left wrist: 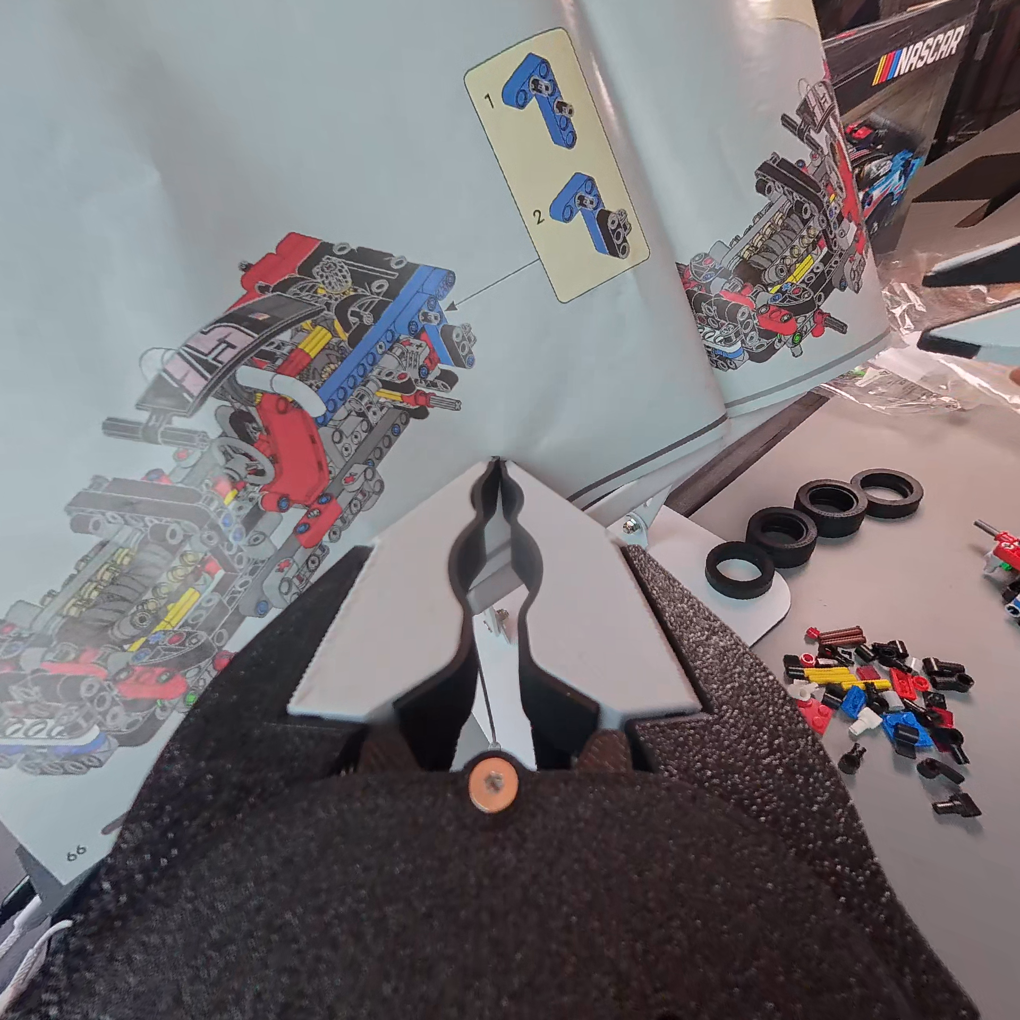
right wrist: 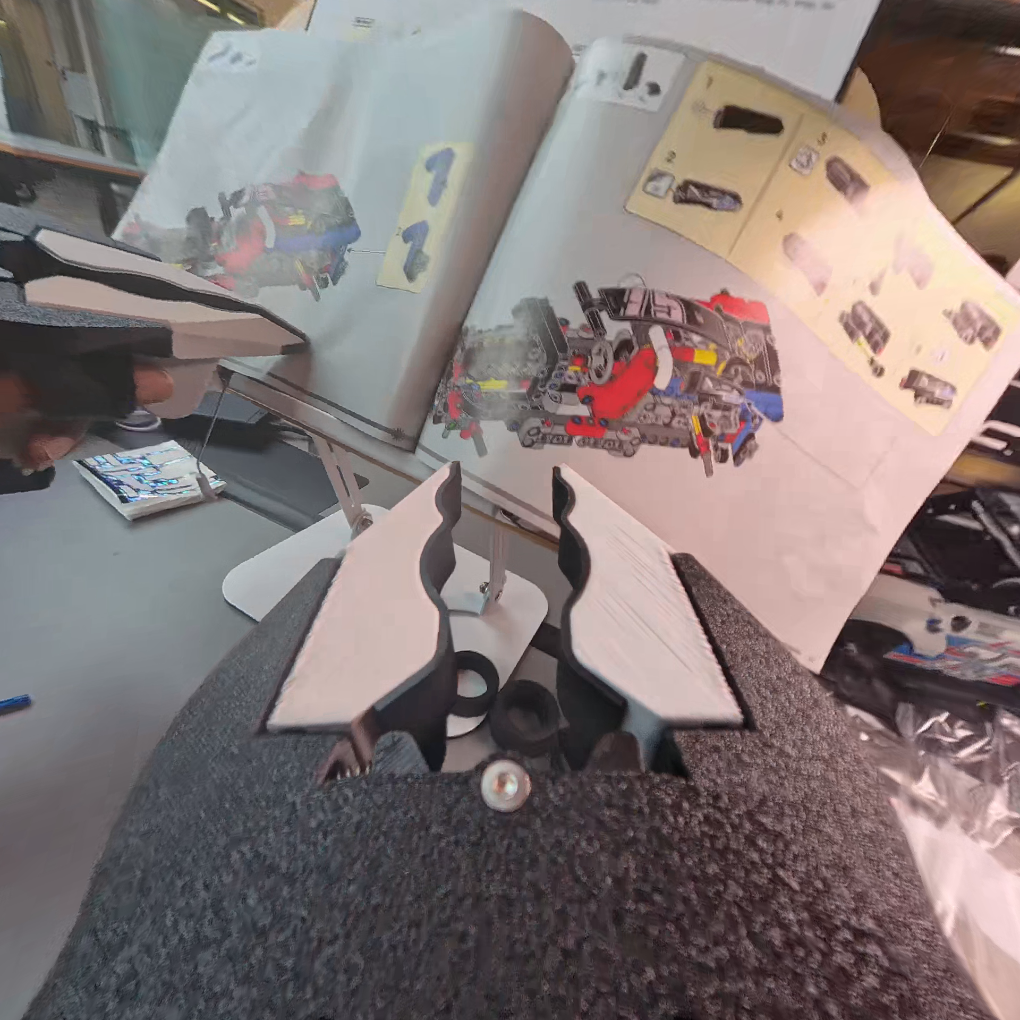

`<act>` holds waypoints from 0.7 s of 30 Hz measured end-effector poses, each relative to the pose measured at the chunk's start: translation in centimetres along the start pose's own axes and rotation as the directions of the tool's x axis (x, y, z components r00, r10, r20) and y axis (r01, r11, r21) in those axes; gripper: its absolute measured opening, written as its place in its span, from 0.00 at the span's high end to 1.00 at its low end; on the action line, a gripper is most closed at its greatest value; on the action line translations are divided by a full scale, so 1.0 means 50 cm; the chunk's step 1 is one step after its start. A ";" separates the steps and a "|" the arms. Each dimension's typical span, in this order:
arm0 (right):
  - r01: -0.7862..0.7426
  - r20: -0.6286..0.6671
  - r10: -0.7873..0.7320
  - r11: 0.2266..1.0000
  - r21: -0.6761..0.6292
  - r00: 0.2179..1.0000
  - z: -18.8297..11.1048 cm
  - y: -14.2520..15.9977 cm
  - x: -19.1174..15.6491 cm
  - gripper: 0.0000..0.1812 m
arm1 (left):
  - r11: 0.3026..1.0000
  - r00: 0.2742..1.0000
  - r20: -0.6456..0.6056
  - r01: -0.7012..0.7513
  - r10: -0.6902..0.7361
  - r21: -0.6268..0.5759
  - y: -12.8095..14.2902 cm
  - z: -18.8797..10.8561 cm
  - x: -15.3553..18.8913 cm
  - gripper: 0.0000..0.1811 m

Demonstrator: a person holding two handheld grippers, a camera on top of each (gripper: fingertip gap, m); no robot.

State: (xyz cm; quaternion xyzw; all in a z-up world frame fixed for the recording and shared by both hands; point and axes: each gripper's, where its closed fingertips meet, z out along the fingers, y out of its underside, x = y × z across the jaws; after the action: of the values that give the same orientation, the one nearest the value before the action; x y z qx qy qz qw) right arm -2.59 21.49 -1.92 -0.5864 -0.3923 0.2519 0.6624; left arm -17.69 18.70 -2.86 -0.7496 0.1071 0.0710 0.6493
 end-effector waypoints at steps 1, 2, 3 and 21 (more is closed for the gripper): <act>0.035 -0.018 -0.035 0.999 -0.023 0.999 0.011 -0.007 -0.001 0.83 | 1.000 1.000 0.003 -0.006 0.006 -0.003 0.000 0.000 0.000 1.00; 0.026 -0.050 -0.030 0.996 -0.080 0.998 0.024 -0.003 0.011 0.85 | 1.000 1.000 0.006 -0.013 0.013 -0.010 0.000 0.000 -0.001 1.00; -0.013 -0.053 0.005 0.989 -0.148 0.999 0.036 0.009 0.020 0.85 | 1.000 1.000 0.007 -0.018 0.018 -0.015 0.000 0.000 0.000 1.00; -0.228 -0.176 0.205 0.966 -0.122 0.963 0.049 0.092 0.099 0.84 | 0.955 0.939 -0.177 -0.291 0.296 0.052 -0.112 0.042 0.242 0.96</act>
State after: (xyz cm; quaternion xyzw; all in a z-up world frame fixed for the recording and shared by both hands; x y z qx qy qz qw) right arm -1.21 27.73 -5.29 -0.6898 -0.2875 0.2462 0.6172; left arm -4.49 20.70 -0.79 -0.7206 0.2779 0.0965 0.6279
